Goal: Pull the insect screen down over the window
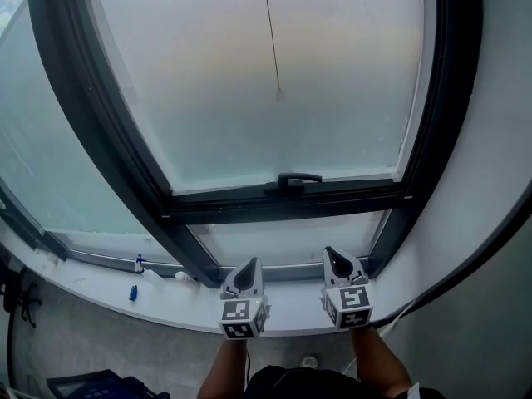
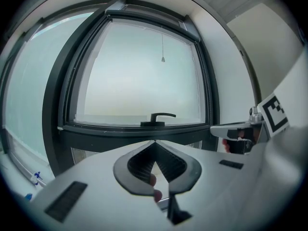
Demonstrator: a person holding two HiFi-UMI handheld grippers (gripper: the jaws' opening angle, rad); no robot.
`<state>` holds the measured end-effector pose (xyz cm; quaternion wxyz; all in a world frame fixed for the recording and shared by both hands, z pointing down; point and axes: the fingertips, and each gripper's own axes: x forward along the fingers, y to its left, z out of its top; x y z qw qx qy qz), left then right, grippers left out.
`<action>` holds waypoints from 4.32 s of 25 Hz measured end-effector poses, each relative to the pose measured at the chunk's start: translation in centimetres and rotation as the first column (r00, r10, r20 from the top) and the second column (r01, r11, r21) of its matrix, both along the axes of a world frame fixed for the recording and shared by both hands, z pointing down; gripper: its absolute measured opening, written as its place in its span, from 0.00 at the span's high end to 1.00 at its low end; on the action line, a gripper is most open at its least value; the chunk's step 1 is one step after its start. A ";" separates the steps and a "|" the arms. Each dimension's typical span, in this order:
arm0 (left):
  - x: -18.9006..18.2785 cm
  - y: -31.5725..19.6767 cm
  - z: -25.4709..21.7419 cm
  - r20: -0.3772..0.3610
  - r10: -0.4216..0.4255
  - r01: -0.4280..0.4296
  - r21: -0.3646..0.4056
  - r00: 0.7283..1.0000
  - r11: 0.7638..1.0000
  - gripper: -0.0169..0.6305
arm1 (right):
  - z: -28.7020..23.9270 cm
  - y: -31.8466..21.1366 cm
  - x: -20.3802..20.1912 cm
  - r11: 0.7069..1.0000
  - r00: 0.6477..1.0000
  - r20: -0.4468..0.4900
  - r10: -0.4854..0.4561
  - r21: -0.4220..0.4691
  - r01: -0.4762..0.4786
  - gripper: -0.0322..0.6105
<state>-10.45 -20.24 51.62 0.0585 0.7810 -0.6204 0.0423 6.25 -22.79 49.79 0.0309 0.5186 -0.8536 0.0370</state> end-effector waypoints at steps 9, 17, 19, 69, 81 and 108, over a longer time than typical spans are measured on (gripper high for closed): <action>0.4 -1.5 -0.1 0.034 -0.014 0.014 0.001 0.999 1.000 0.97 | 0.0 -1.7 0.2 0.999 0.999 -0.030 -0.032 0.024 0.033 0.95; -0.7 -3.7 0.1 0.039 -0.008 0.008 0.005 0.999 1.000 0.97 | 0.1 -3.5 0.1 1.000 0.999 -0.041 0.005 0.022 -0.004 0.95; -1.0 -4.5 0.0 0.040 0.000 -0.001 0.013 0.999 1.000 0.97 | -0.1 -4.1 0.0 0.999 0.999 -0.037 0.020 0.029 -0.019 0.95; -3.3 -17.9 -27.2 0.438 -0.096 -0.150 0.493 0.894 0.857 0.97 | -26.9 -13.9 -2.2 0.871 0.977 -0.115 0.182 0.480 -0.106 0.95; -3.1 -18.1 -35.5 0.494 -0.197 -0.171 0.603 0.847 0.779 0.97 | -33.8 -14.8 -2.2 0.763 0.907 -0.310 0.283 0.646 -0.018 0.95; -2.6 -18.4 -52.8 0.727 -0.601 -0.242 0.682 0.333 0.690 0.97 | -50.6 -14.8 -5.1 0.475 0.579 -0.489 0.652 0.859 0.191 0.95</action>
